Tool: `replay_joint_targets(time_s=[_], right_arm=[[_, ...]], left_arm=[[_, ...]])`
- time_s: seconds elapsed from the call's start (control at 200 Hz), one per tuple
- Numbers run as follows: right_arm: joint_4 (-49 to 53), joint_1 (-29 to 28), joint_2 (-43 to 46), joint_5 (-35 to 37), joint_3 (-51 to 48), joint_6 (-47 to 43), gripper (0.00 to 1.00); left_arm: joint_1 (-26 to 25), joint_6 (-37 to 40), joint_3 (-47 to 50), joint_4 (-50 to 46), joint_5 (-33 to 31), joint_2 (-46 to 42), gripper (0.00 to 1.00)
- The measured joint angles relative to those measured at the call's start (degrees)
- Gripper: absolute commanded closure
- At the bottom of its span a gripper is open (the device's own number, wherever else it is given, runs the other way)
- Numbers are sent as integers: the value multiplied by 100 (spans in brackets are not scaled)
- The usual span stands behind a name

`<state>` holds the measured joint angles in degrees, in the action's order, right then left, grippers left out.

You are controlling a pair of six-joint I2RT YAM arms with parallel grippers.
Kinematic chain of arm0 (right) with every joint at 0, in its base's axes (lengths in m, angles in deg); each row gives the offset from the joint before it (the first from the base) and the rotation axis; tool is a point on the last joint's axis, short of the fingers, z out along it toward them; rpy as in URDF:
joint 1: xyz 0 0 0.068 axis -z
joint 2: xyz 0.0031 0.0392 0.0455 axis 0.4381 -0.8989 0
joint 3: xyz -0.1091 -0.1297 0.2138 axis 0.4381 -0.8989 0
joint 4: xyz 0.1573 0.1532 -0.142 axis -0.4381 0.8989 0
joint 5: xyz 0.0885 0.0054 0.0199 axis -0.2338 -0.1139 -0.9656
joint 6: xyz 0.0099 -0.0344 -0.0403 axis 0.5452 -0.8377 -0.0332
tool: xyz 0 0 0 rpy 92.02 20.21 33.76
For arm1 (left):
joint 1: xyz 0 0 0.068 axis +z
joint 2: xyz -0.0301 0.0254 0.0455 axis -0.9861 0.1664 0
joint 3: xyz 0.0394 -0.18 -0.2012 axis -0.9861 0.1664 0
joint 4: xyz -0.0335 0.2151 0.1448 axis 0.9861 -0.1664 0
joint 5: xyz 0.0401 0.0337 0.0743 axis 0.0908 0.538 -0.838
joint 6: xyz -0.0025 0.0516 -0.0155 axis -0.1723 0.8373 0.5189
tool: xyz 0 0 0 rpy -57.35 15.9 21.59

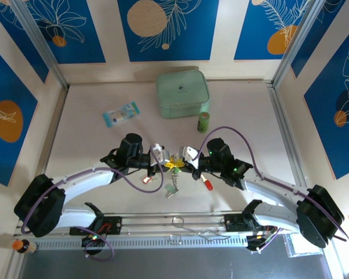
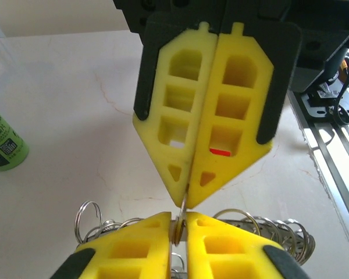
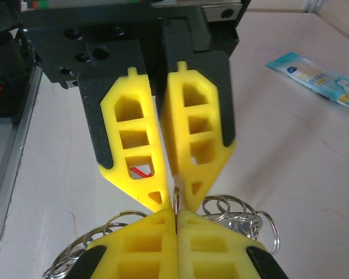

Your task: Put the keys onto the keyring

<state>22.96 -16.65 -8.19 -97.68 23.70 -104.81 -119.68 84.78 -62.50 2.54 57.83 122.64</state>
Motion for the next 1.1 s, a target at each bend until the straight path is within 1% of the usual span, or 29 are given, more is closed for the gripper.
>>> replay_joint_targets(time_s=[0.105,0.13,0.195,0.325,0.35,0.43,0.455,0.48,0.52,0.585,0.59,0.615,0.63,0.68,0.745,0.815,0.905,1.0,1.1], right_arm=[[2,-7,-31,-9,13,15,100],[4,-9,-35,-13,13,17,100],[4,-17,-59,-7,22,17,100],[13,-17,-74,11,24,26,100],[13,-15,-70,22,24,46,94],[17,0,20,151,15,245,70],[2,13,74,216,4,289,66],[-4,35,166,310,-11,378,64],[26,81,361,557,-35,654,62],[238,201,693,1113,-22,1226,62],[306,221,754,1241,-11,1405,62],[457,254,848,1482,20,1644,63],[605,282,922,1659,50,1945,64],[1290,393,1073,2232,249,2844,67],[2153,579,1110,2664,520,3967,68],[2892,741,1097,2841,623,4861,68],[3700,772,876,2800,621,5584,67],[4291,739,422,2734,629,5960,61],[4837,664,-260,2682,817,6039,60]], left_arm=[[0,-20,0,0,2,33,87],[0,-24,0,-4,4,44,89],[0,-55,-2,-20,35,61,100],[-2,7,-2,-68,61,63,100],[-2,11,-2,-68,59,63,100],[-2,39,-2,-28,33,48,100],[-13,52,-2,-24,-11,31,100],[-20,59,-2,-26,-48,20,100],[-24,68,-2,-22,-127,-11,100],[-24,68,0,-17,-271,-48,100],[-24,63,0,-17,-289,-52,100],[-24,61,4,-11,-334,-63,100],[-24,52,7,0,-363,-68,100],[-24,42,33,39,-494,-94,100],[-24,-17,52,101,-627,-98,100],[-24,-94,52,131,-737,-98,100],[-24,-219,52,127,-811,-98,100],[-24,-343,26,66,-870,-94,100],[-24,-387,-35,11,-935,-90,100]])
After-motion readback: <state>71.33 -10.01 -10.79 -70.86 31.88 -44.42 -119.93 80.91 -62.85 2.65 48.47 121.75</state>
